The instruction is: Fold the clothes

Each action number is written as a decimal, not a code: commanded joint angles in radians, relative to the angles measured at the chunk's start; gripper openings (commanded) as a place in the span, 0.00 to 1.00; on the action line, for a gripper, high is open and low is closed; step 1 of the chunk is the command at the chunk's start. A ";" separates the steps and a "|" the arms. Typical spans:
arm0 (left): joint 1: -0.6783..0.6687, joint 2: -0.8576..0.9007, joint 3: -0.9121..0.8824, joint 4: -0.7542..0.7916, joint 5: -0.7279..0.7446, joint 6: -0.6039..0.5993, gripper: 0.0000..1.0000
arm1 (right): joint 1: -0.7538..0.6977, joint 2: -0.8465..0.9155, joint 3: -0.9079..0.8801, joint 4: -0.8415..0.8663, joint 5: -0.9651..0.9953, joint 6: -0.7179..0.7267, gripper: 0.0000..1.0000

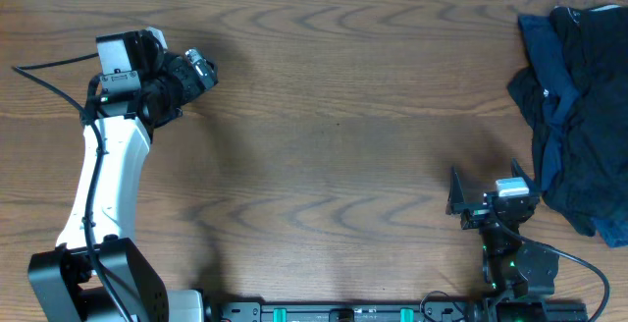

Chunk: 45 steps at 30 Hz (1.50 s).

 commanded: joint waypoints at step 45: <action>0.004 -1.097 -0.332 -0.276 0.002 0.148 0.98 | -0.008 -0.005 -0.002 -0.006 0.014 0.011 0.99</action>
